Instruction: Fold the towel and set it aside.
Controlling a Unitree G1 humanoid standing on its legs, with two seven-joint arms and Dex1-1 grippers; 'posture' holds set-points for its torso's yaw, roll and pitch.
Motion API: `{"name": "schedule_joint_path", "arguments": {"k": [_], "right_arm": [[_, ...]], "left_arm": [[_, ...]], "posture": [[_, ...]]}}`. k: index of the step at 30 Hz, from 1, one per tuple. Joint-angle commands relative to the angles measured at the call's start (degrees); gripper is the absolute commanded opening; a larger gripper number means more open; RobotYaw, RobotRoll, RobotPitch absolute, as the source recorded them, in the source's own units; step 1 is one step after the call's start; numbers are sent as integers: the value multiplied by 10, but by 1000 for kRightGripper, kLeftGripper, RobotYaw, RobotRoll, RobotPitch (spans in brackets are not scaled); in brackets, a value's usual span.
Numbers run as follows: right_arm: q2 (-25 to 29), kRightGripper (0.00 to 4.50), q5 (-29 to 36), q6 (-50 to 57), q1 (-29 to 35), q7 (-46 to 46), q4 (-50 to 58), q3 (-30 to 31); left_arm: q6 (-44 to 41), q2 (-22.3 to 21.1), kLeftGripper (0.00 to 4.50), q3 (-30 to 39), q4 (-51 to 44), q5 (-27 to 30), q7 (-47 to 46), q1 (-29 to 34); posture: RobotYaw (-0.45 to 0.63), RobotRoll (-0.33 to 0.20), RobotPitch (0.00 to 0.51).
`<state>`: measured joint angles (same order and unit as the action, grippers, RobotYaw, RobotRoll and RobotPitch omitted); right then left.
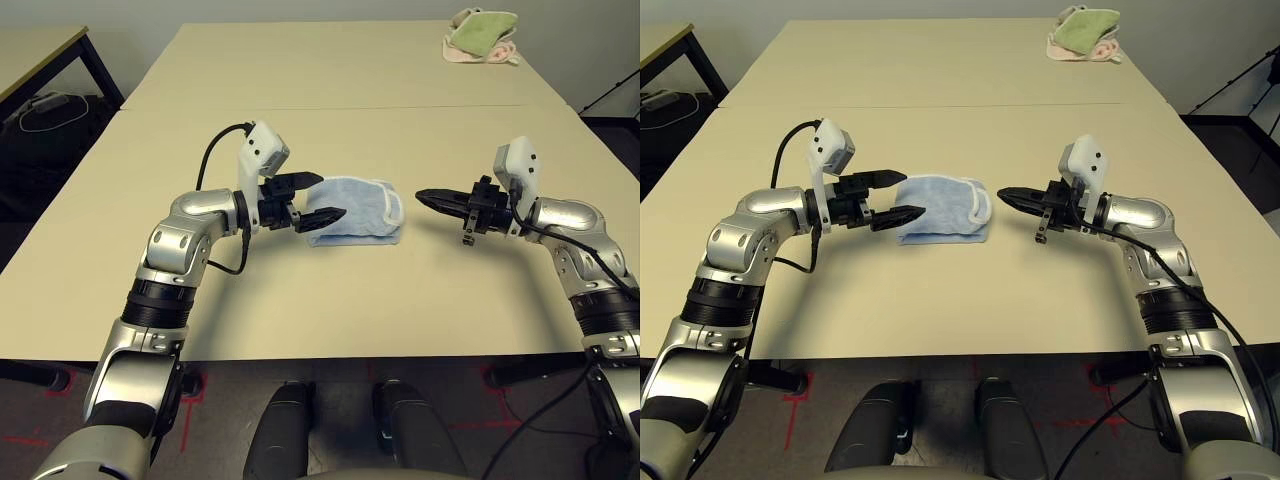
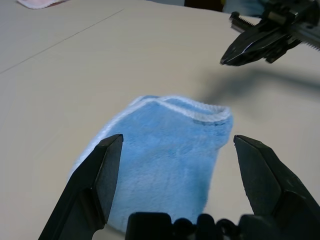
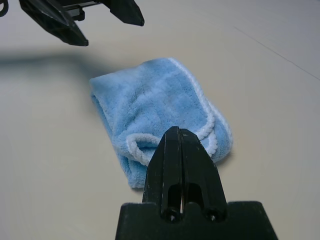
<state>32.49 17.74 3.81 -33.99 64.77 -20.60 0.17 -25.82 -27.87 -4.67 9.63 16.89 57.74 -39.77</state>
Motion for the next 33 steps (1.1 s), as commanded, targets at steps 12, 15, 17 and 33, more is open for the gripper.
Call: {"name": "schedule_joint_path", "arguments": {"k": [12, 15, 17, 33], "right_arm": [[9, 0, -4, -1, -21, 13, -18, -3], [7, 0, -3, -2, -17, 18, -20, -2], [6, 0, -1, -2, -16, 22, -20, -1], [-69, 0, -61, -72, -100, 15, -131, 40]], "left_arm": [[78, -3, 423, -18, 70, -24, 43, -7], [101, -1, 22, -25, 79, -33, 47, -13], [113, 3, 22, -29, 87, -40, 50, -19], [122, 52, 22, -70, 214, -85, 64, -102]], "posture": [[101, 0, 156], [104, 0, 162], [105, 0, 169], [113, 0, 182]]}}
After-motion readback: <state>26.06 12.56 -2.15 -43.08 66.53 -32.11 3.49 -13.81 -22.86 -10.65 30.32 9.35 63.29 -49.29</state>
